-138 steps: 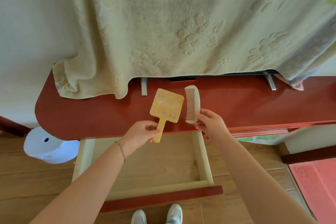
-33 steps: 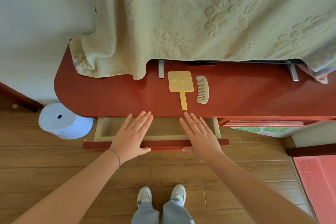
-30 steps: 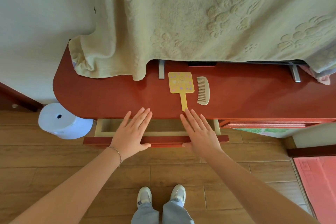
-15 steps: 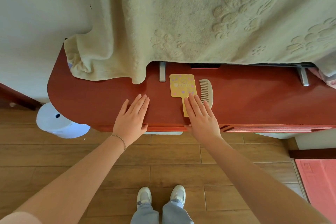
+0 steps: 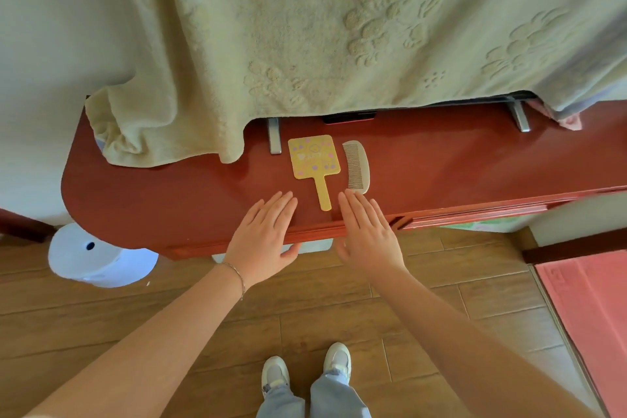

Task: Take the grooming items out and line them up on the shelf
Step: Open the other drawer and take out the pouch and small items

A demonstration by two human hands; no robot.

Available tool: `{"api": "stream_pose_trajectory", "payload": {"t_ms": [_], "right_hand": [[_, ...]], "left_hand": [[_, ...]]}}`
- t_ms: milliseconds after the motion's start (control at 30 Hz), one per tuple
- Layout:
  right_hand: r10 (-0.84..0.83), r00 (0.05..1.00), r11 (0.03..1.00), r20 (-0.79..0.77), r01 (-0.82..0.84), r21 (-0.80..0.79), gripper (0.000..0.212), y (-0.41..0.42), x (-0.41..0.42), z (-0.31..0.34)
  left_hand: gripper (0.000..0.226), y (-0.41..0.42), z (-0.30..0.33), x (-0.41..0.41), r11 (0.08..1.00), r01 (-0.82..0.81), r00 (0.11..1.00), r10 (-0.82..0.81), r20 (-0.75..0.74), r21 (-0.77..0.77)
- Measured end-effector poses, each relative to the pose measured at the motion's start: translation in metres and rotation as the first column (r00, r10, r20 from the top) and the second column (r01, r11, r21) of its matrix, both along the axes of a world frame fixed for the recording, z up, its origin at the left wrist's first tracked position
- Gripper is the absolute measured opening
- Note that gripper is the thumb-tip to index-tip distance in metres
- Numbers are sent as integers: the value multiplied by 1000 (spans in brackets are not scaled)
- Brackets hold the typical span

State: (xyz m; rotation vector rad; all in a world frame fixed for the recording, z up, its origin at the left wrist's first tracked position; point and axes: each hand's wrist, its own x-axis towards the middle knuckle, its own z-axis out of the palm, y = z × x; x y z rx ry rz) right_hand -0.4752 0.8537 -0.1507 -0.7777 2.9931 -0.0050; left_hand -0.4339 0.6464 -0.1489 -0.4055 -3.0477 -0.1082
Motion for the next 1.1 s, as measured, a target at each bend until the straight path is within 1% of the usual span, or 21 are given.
{"api": "stream_pose_trajectory", "payload": {"t_ms": [100,233,400,567,733,800,900,1100], "right_hand": [[-140,990,990,28,140,-6,76,34,19,7],[-310,948,949,72,314,-43,72,89,49,16],[-513,852,852,100,520,-59,69,153,90,26],[-644,757,751,108,653,-99,68,207,129,32],[-708,692,686,141,722,-90,68,253,151,28],[-715,682,679,153,730,-84,67,270,154,26],[-700,692,690,178,719,-82,66,296,154,24],[-628,753,758,198,649,-67,66,340,143,25]], "left_hand": [[68,23,4,-1,996,84,996,-84,-7,17],[66,61,9,-5,979,203,979,-203,-2,31],[62,118,12,-5,944,325,945,-326,16,57],[61,176,13,0,899,427,901,-432,34,98],[61,224,14,3,874,475,877,-480,25,99],[61,240,13,2,877,472,879,-476,31,89],[60,260,12,1,893,442,893,-447,50,88],[58,291,13,-2,931,348,934,-354,42,111]]}}
